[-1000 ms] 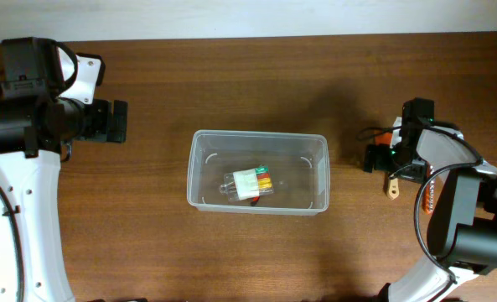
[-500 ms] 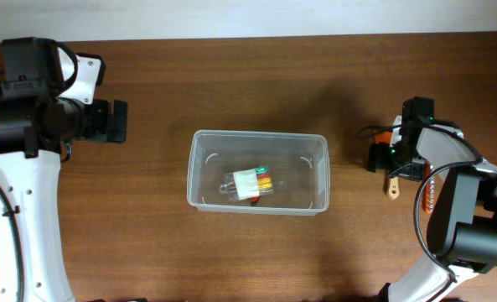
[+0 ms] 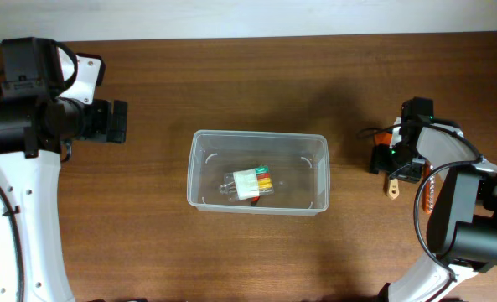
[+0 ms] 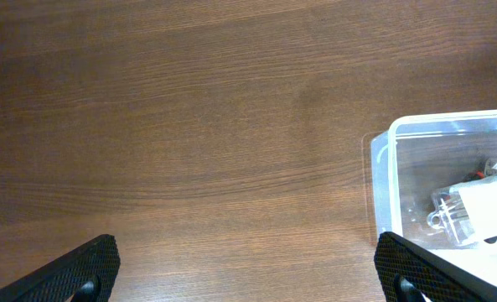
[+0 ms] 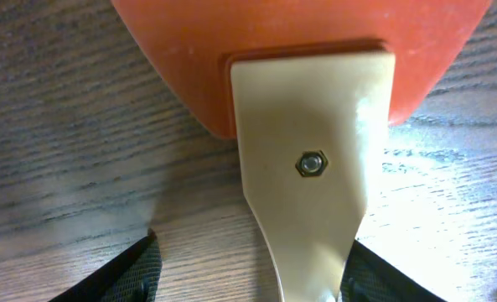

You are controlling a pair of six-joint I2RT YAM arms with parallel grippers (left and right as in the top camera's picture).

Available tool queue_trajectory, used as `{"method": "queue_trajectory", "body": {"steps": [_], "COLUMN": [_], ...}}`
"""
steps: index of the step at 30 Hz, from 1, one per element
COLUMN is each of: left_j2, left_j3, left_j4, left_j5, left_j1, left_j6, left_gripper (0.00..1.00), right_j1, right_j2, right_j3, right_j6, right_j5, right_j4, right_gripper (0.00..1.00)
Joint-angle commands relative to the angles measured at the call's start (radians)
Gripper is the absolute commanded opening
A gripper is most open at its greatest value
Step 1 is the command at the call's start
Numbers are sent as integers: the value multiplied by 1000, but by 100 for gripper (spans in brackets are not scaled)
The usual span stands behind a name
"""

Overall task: Pack container
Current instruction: 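Grasp the wooden scraper handle with the right gripper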

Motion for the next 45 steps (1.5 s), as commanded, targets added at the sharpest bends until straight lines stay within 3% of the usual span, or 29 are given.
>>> {"method": "queue_trajectory", "body": {"steps": [1,5,7,38,45], "left_j2": [2,2,2,2,2], "left_j3": [3,3,3,3,3], "left_j4": [2,2,2,0,17], "left_j5": [11,11,11,9,-53], "left_j1": [5,5,5,5,35], "left_j6": [-13,-13,-13,-24,-80], "left_gripper": [99,99,99,99,99], "right_j1": [3,3,3,3,3], "right_j2": [76,76,76,76,76], "right_j3": [-48,-48,-48,-47,-47], "right_j6": [11,11,11,11,11], "right_j5": [16,16,16,16,16], "right_j4": [-29,-36,-37,-35,-30], "right_gripper": [65,60,52,27,13]}}
